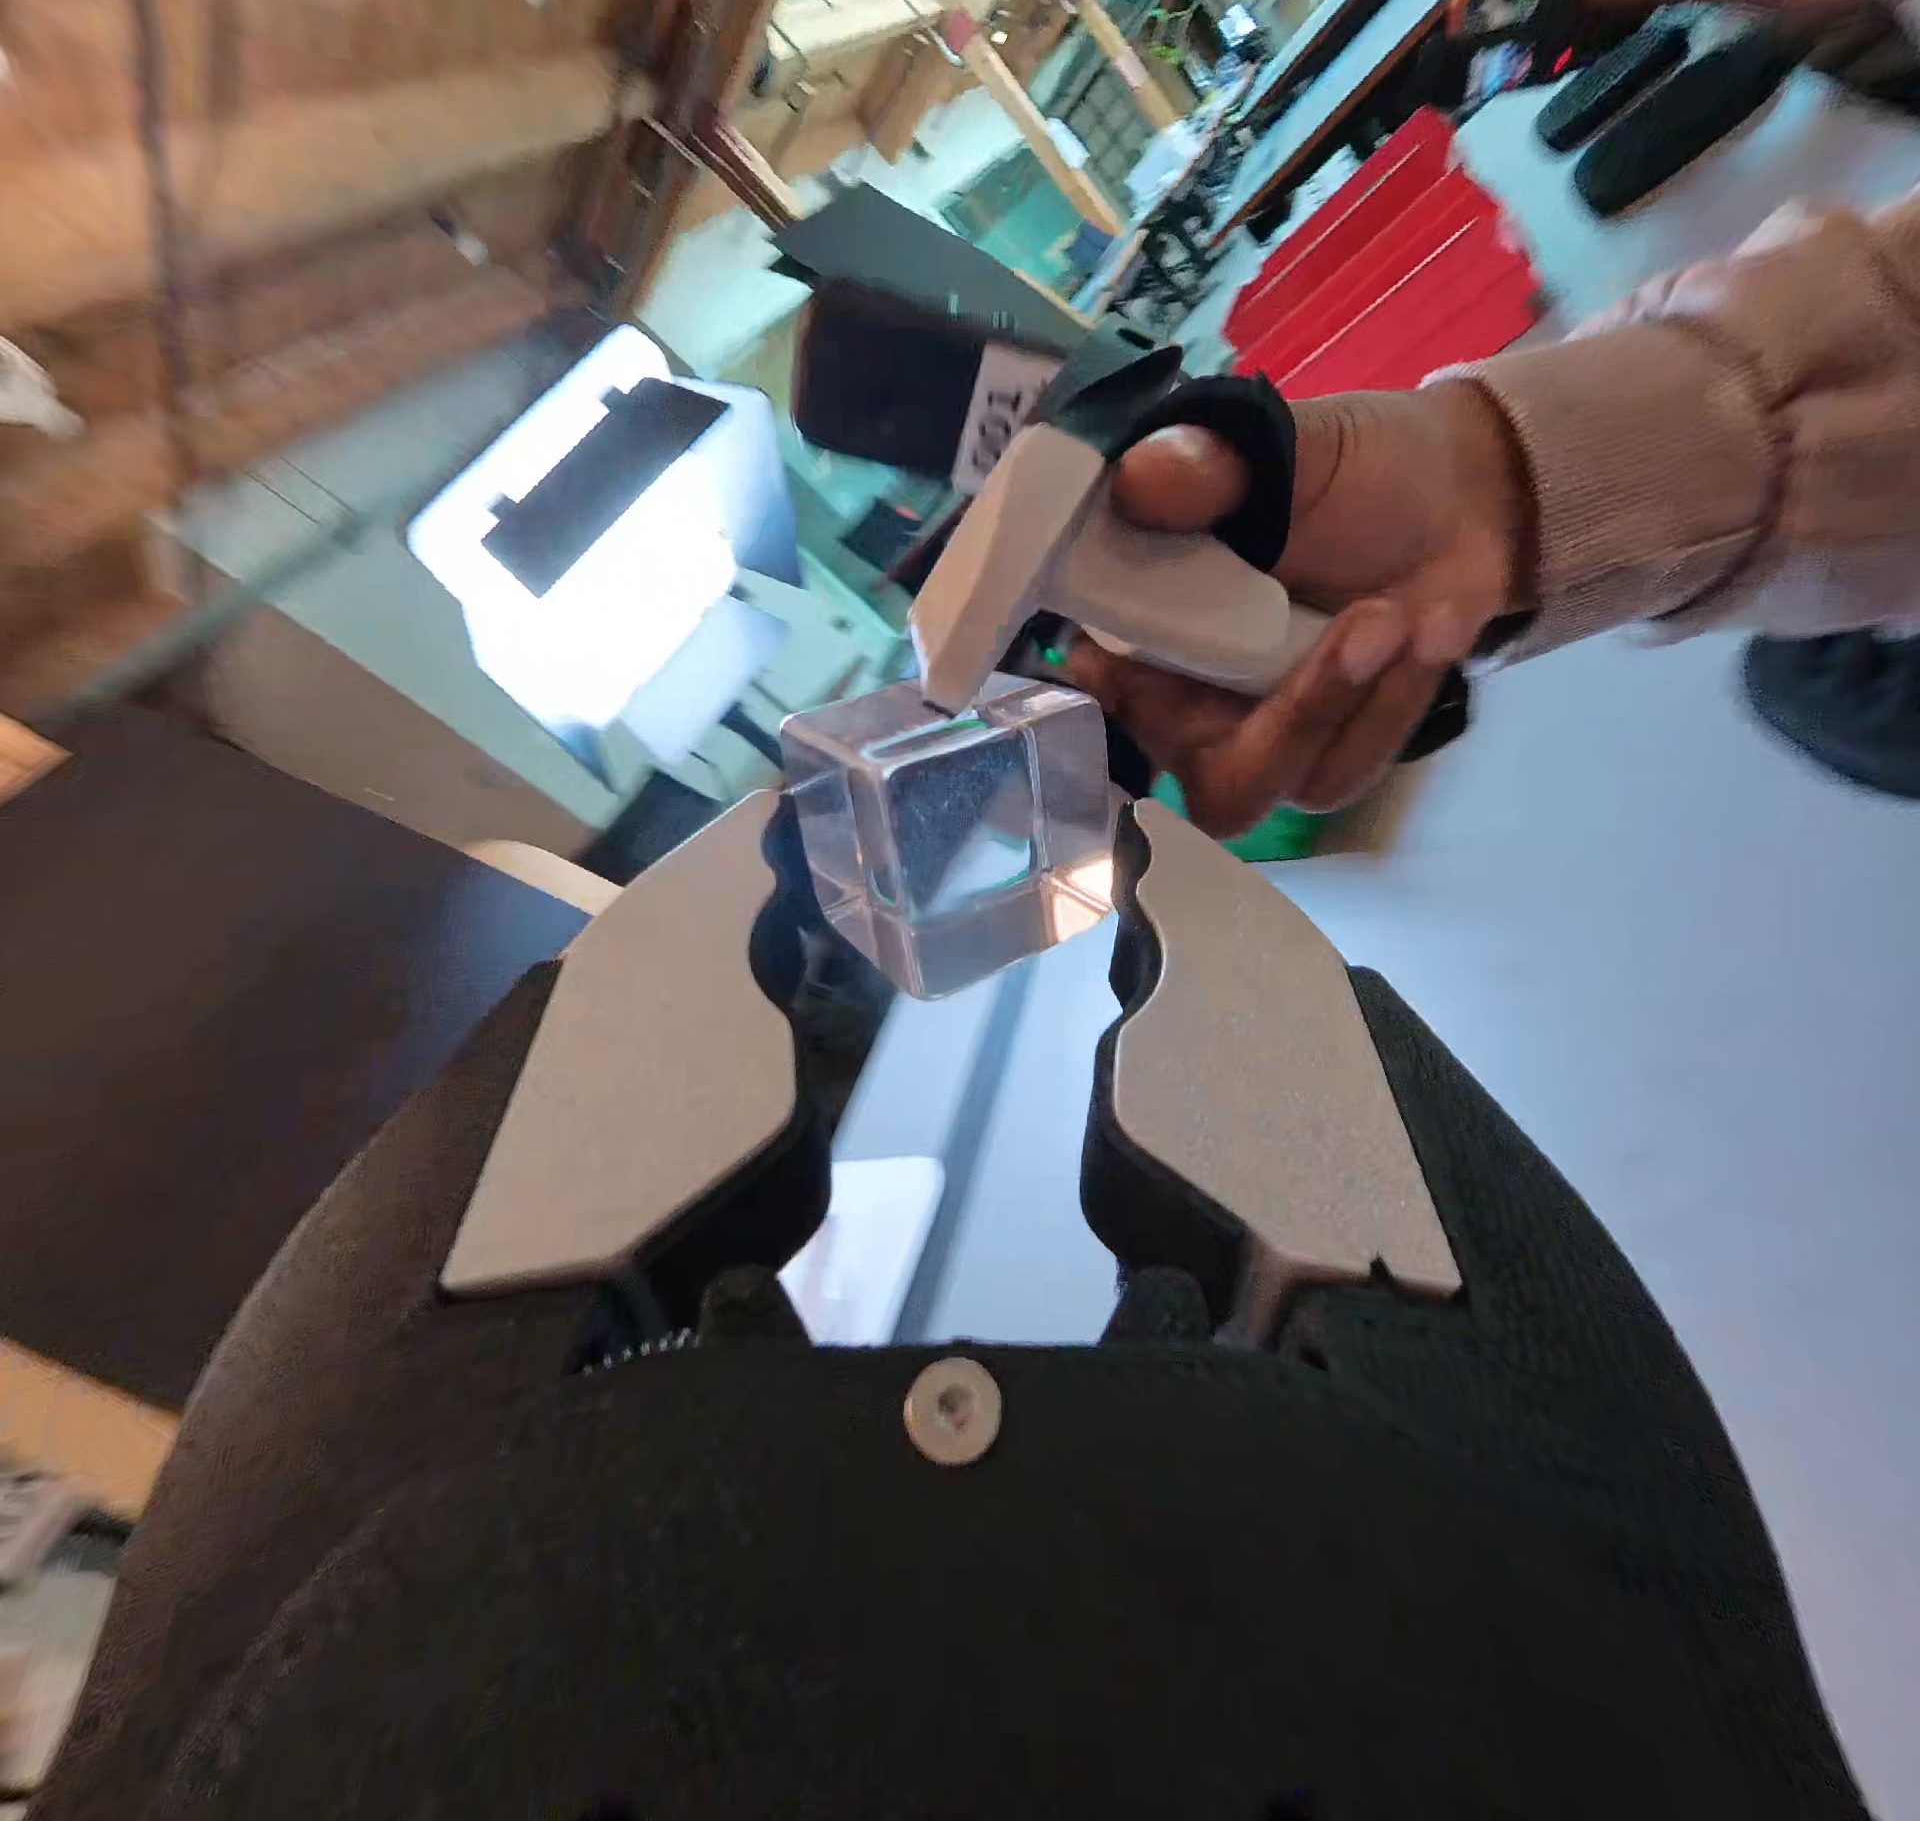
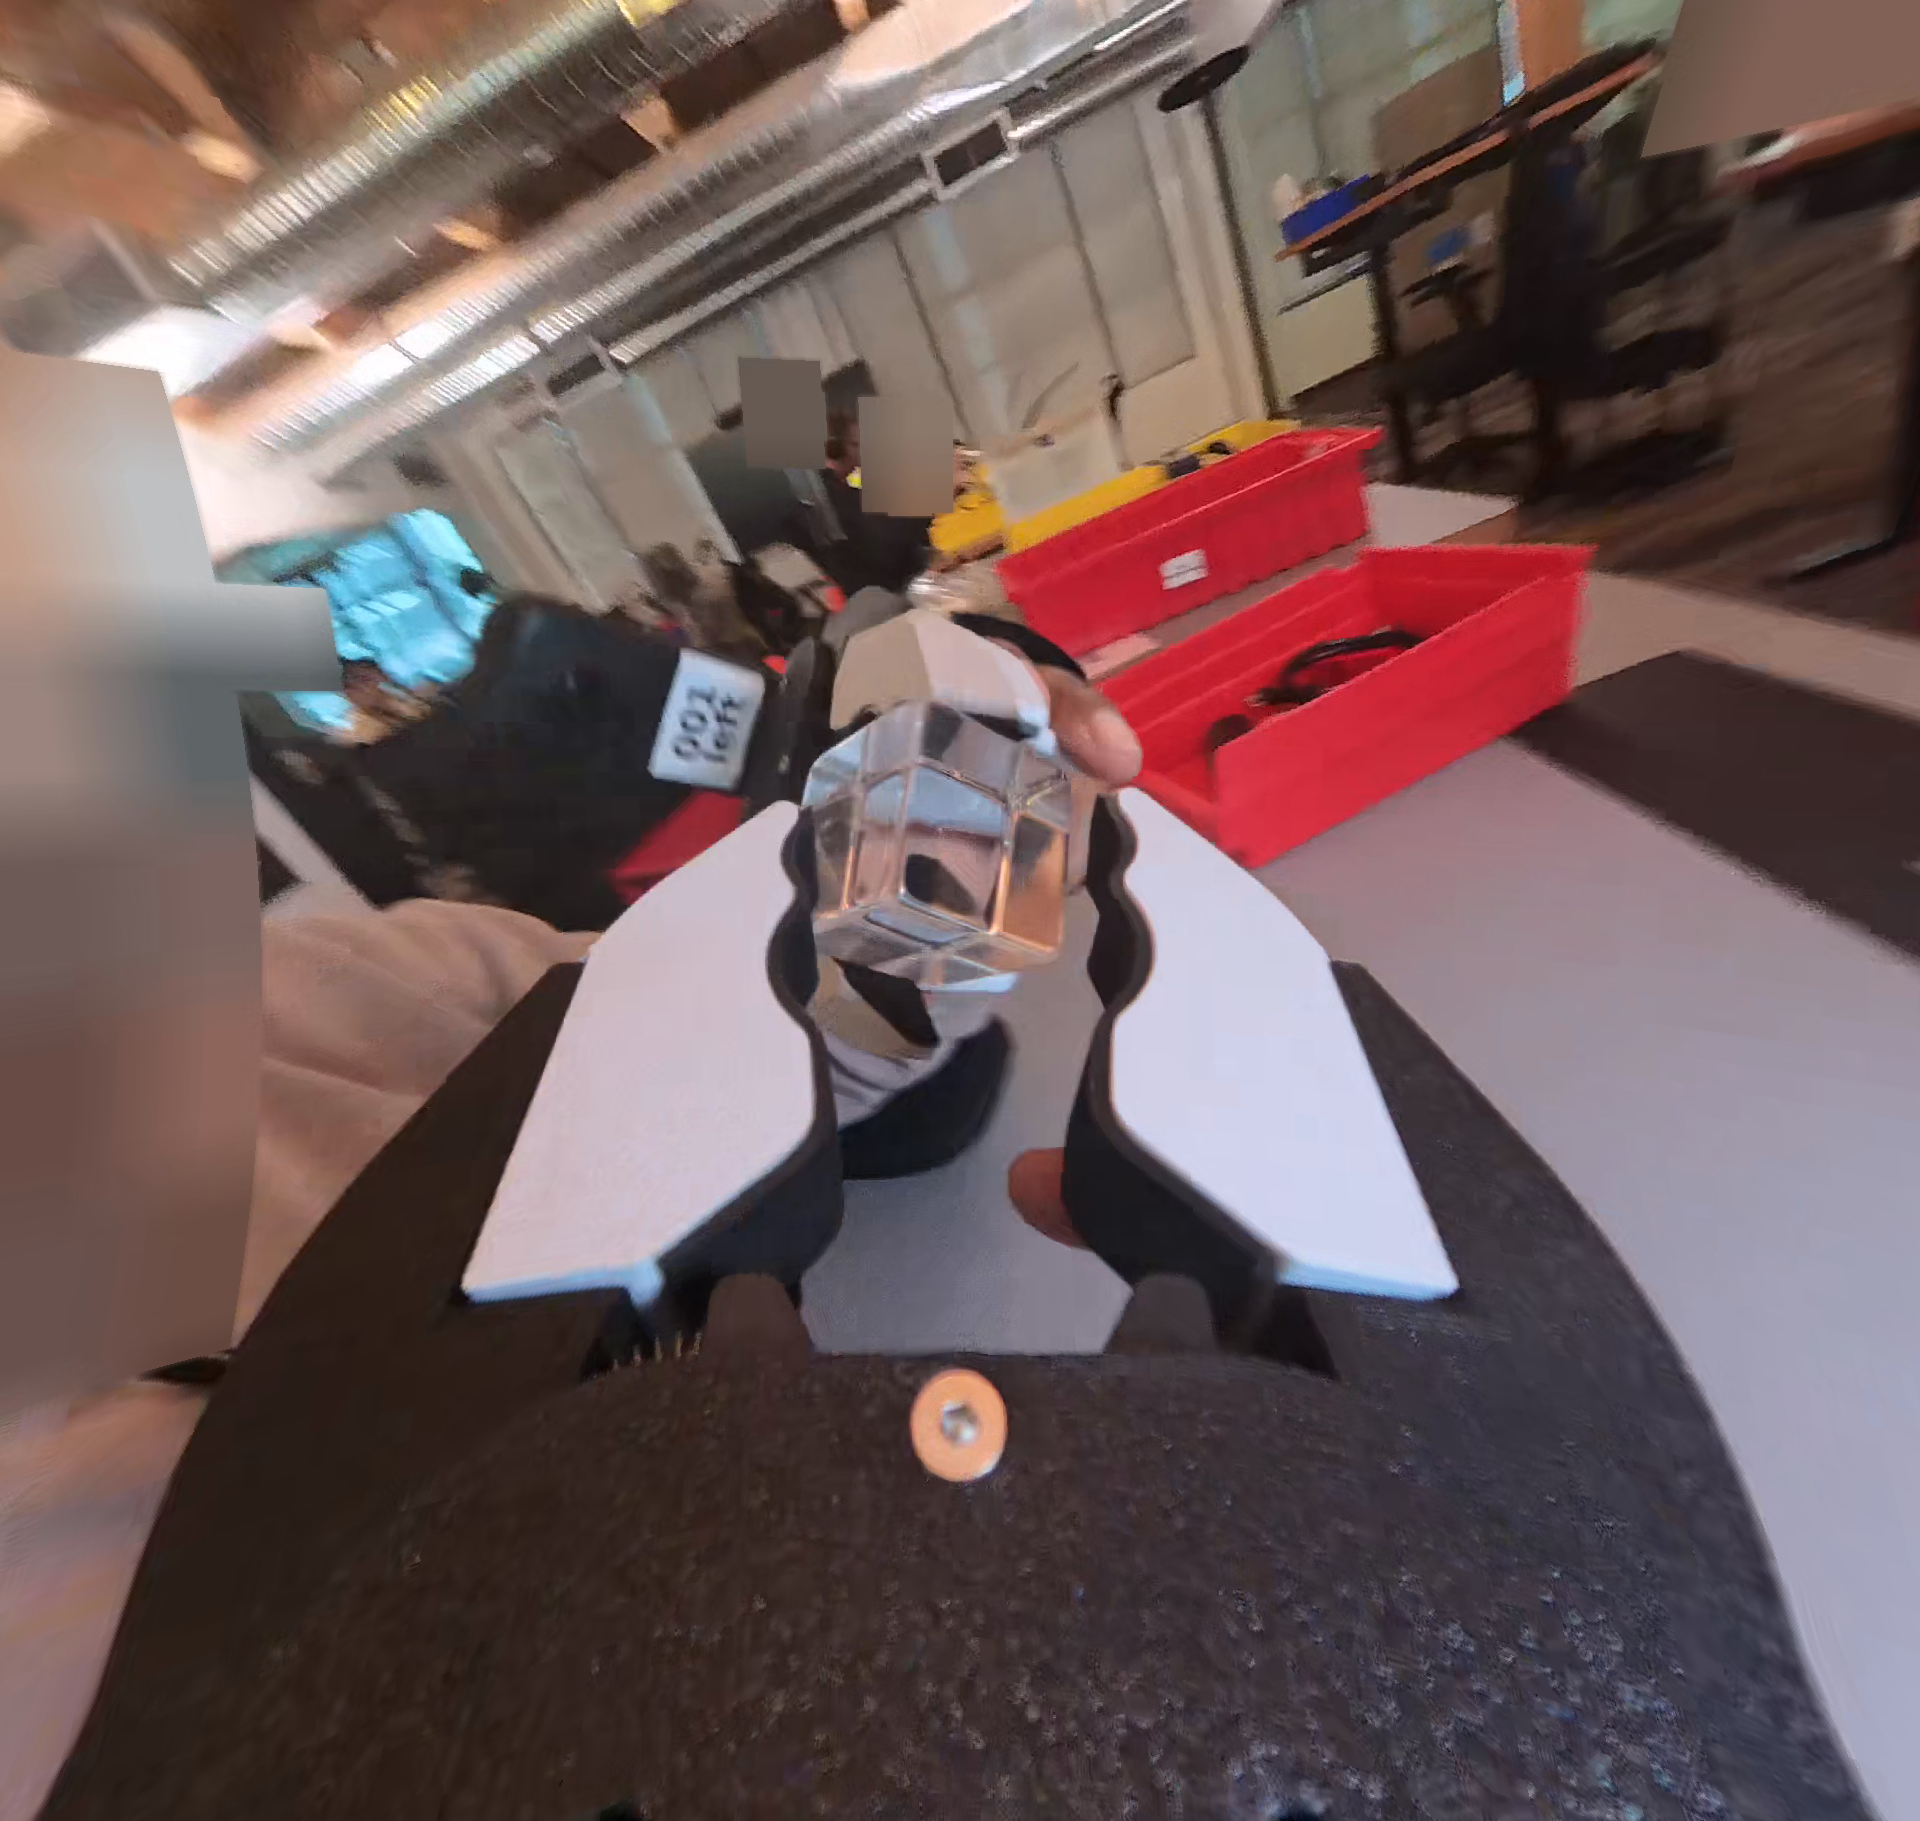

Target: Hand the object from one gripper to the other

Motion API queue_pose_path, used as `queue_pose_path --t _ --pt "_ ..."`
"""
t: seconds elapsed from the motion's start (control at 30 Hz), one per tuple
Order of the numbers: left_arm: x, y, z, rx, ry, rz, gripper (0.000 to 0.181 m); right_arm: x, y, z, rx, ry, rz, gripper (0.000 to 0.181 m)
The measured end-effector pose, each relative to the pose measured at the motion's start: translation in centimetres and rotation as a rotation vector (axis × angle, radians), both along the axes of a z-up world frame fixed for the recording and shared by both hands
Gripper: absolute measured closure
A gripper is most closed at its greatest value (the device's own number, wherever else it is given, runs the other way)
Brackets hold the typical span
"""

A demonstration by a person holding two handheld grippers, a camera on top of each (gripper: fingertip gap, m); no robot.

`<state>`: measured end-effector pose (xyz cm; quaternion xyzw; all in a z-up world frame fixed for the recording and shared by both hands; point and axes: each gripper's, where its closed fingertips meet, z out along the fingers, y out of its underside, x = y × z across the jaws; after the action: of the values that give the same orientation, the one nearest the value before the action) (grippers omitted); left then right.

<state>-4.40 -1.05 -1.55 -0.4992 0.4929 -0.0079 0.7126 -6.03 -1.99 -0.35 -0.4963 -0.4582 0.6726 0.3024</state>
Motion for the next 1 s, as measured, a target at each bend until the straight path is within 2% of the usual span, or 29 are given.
queue_pose_path --t 0.03,0.13,0.27,0.33,0.5,0.6,0.67,0.73,0.83,0.9,1.0 --pt "0.0 0.1 -0.2 -0.099 -0.041 -0.035 0.123 0.5 0.4 0.3 0.106 0.012 -0.050 0.130" --pt "0.0 0.0 -0.3 -0.414 -0.210 -0.162 0.123 2.0 -0.4 1.2 0.445 0.057 -0.100 0.126" --pt "-0.3 -0.3 0.1 -0.735 -0.420 -0.315 0.123 2.4 -0.2 -0.5 1.006 -0.015 -0.256 0.126" --pt "-0.3 -0.3 0.0 -0.854 -0.487 -0.370 0.123 2.1 0.6 -1.2 1.194 -0.066 -0.345 0.128" --pt "0.0 -0.2 -0.4 -1.085 -0.636 -0.483 0.124 0.6 0.7 -1.3 1.324 0.016 -0.449 0.128" --pt "0.6 -0.1 -1.4 -1.160 -0.633 -0.475 0.124 0.0 1.5 -1.9 1.401 0.000 -0.519 0.131" --pt "0.6 0.1 -1.7 -1.149 -0.620 -0.452 0.124 0.1 1.7 -2.1 1.391 -0.004 -0.517 0.133" --pt "0.6 0.0 -1.2 -1.126 -0.634 -0.472 0.124 0.3 1.4 -1.4 1.273 0.052 -0.485 0.135" --pt "0.5 -0.3 -0.1 -1.001 -0.623 -0.484 0.122 1.0 1.3 -0.1 0.955 0.165 -0.402 0.137" --pt "0.4 -0.5 0.3 -0.894 -0.585 -0.452 0.135 1.7 1.3 0.9 0.685 0.252 -0.296 0.138" --pt "0.4 -1.0 1.3 -0.795 -0.574 -0.448 0.143 2.2 1.1 1.5 0.453 0.338 -0.174 0.138"
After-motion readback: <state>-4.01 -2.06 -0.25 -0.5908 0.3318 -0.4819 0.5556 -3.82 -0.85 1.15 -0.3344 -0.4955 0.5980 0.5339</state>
